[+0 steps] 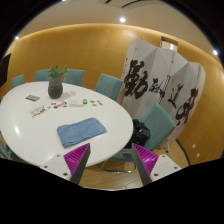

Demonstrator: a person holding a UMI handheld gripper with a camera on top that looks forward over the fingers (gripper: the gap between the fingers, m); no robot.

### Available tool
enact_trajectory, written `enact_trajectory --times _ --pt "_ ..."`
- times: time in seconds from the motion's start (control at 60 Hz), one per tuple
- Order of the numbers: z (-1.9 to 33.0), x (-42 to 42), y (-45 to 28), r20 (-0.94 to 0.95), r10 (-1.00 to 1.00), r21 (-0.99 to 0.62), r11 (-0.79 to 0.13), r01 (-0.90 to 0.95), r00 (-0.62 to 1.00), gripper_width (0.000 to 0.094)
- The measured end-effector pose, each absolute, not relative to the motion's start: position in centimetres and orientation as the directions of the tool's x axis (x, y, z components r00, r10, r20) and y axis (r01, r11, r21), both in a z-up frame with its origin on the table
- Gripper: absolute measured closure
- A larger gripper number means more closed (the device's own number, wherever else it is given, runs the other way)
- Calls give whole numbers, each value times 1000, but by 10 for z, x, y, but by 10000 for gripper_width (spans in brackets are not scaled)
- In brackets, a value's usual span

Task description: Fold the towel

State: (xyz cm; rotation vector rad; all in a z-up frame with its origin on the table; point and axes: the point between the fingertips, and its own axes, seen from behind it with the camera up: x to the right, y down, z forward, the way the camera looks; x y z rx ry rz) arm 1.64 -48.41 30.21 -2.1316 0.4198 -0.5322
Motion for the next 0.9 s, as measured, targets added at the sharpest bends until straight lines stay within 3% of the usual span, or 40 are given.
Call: enact_trajectory --times 0.217,0.45,0.9 --pt "275 10 -496 211 -470 -805 -581 -120 857 68" --pt "198 -42 -478 146 -302 -758 -646 -89 942 71" --pt "66 -137 -230 38 59 -773 -631 67 998 69"
